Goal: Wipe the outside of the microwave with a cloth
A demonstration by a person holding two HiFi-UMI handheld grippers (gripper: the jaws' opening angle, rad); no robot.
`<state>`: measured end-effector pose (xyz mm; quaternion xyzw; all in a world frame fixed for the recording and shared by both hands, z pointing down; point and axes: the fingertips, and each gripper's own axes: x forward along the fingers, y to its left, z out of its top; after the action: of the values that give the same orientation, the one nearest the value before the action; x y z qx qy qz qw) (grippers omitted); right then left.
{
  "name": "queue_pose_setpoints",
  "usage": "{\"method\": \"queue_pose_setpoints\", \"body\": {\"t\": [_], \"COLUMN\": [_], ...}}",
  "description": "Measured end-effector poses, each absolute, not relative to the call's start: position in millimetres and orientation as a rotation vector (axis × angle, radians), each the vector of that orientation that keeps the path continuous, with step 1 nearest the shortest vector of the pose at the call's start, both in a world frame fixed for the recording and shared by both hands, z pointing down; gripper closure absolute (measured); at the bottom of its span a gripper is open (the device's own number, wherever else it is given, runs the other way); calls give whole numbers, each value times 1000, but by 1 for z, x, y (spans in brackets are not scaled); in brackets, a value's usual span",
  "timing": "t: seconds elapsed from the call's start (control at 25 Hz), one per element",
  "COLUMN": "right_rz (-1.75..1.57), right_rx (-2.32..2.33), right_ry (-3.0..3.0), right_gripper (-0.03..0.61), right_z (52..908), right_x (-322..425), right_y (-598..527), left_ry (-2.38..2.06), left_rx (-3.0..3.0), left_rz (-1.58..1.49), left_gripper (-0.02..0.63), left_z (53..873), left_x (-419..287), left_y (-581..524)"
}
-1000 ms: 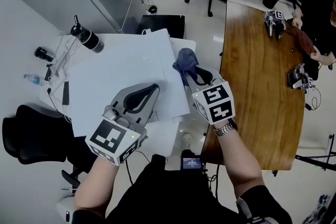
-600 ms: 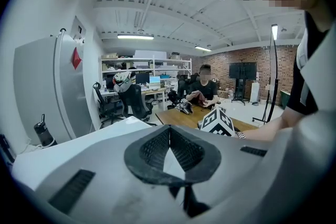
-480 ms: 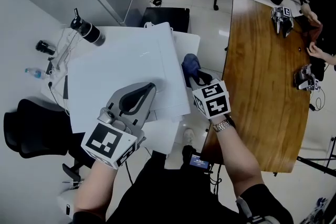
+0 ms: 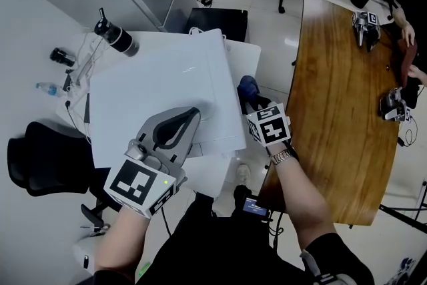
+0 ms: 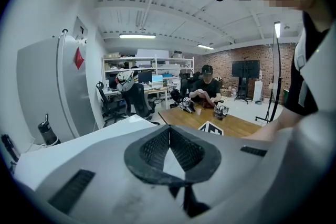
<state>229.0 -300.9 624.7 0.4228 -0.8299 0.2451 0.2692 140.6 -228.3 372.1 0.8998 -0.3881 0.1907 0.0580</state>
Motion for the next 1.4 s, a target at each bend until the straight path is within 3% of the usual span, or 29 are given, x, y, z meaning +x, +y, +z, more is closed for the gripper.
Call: {"method": "queue_pose_setpoints", "body": {"t": [0.52,0.92,1.4], "right_rz": [696,624,455], "right_rx": [1132,1297,1498], "right_ry": [-2101,-2080,-2041], "right_gripper": [491,492,494], "right_z": [651,596,501], "right_x": [242,277,272], "right_y": [-291,-255,-164], "left_ry": [-1205,-1195,-1235], "left_rx": [2706,2740,2732], "left_rz": [513,390,274], "left_gripper": [607,607,607], "left_z": [370,357,346], "left_x": [124,103,19], "left_y": [-221,-193,-118]}}
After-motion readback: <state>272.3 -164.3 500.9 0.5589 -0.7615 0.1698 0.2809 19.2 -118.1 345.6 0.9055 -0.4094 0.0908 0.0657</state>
